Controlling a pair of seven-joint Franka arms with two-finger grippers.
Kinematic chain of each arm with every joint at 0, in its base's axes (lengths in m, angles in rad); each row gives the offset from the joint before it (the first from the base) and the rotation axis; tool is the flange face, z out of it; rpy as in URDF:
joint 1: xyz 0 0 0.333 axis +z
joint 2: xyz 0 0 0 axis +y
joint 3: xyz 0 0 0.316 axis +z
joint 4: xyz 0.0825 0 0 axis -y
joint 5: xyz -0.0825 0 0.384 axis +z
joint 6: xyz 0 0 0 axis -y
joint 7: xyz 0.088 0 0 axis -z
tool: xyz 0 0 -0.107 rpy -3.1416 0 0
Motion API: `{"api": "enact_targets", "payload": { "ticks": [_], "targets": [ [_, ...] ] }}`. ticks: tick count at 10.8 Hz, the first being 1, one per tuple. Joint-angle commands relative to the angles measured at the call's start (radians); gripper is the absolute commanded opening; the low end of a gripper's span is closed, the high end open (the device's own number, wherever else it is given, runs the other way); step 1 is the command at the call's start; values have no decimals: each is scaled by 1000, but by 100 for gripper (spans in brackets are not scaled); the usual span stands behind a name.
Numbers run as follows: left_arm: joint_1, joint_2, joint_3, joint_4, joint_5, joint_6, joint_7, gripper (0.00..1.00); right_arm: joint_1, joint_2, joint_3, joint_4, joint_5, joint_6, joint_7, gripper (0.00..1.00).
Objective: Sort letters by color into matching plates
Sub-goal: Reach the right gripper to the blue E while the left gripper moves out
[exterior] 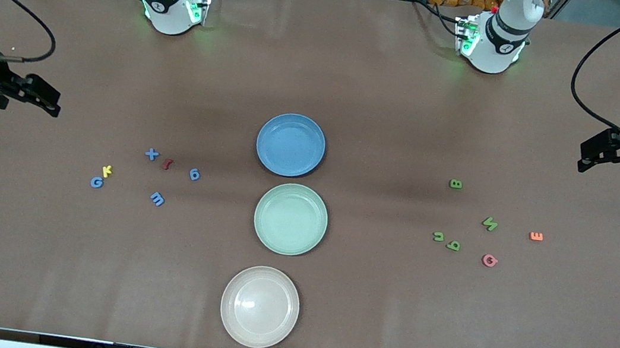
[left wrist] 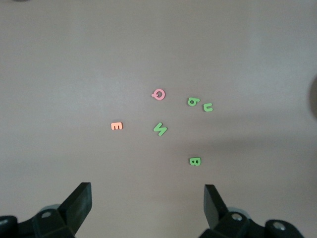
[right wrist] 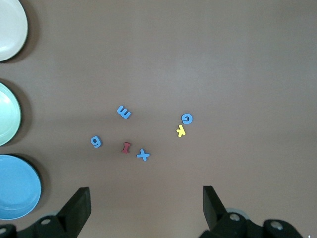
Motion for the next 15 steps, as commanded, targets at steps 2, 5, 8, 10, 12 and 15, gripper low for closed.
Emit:
{"api": "enact_targets", "payload": {
  "ticks": [2,5,8,10,12,15],
  "targets": [
    [8,47,-4,-34,-11,59,26,100,-5,76,5,14,-11,1,-7,100],
    [6,46,-4,-86,-11,126,26,100,15,173,12,14,4,63,-50,100],
    [4,82,-2,-103,-9,162,14,100,72,311,12,4,3,177,-68,100],
    [1,145,-2,-86,-12,200,-41,100,110,392,12,4,3,259,-87,100],
    [-3,249,0,-4,-6,216,-130,100,118,468,18,2,3,364,-139,100],
    [3,395,6,133,-6,228,-202,100,129,563,18,-18,3,502,-251,100]
  ]
}}
